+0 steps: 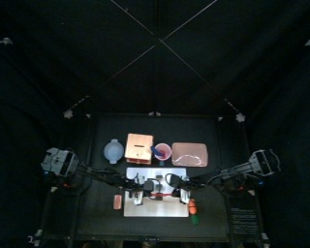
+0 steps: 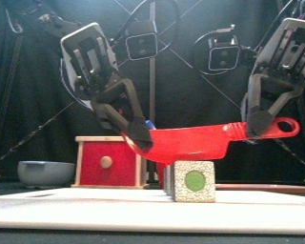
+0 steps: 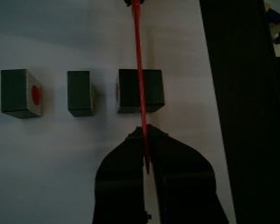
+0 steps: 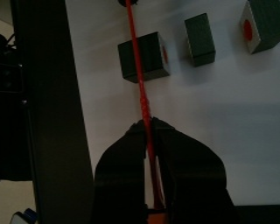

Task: Place sushi on board then cut the sushi with the knife then place the pieces on the plate
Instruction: Cut the sushi into 4 pieces

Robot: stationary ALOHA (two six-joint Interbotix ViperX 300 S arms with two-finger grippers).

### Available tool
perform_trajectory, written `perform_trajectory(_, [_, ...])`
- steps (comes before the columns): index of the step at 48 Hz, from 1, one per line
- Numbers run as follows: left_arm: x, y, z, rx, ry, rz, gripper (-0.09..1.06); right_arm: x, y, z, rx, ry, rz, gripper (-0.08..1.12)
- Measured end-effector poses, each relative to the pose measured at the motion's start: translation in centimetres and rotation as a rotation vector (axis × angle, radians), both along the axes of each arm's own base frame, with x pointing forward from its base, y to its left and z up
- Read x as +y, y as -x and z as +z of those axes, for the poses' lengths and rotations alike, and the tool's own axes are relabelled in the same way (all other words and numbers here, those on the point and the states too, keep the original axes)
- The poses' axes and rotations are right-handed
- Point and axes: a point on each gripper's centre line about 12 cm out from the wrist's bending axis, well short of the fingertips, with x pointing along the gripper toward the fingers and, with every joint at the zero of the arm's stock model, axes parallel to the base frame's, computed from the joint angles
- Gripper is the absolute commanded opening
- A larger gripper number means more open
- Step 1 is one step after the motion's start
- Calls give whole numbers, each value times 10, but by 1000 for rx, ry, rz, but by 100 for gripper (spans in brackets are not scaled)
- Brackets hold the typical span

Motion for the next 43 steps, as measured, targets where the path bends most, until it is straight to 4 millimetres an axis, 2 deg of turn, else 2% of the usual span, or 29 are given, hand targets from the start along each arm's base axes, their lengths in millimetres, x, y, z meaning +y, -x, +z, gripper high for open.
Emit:
perform_trajectory(25, [-1,0,-8,18,-4,-1,33,0,-1,-7,16,1,-5,34])
perform_trajectory(43, [-1,0,-21,52,-1,8,33,7,-5,-27,67,2,-3,34])
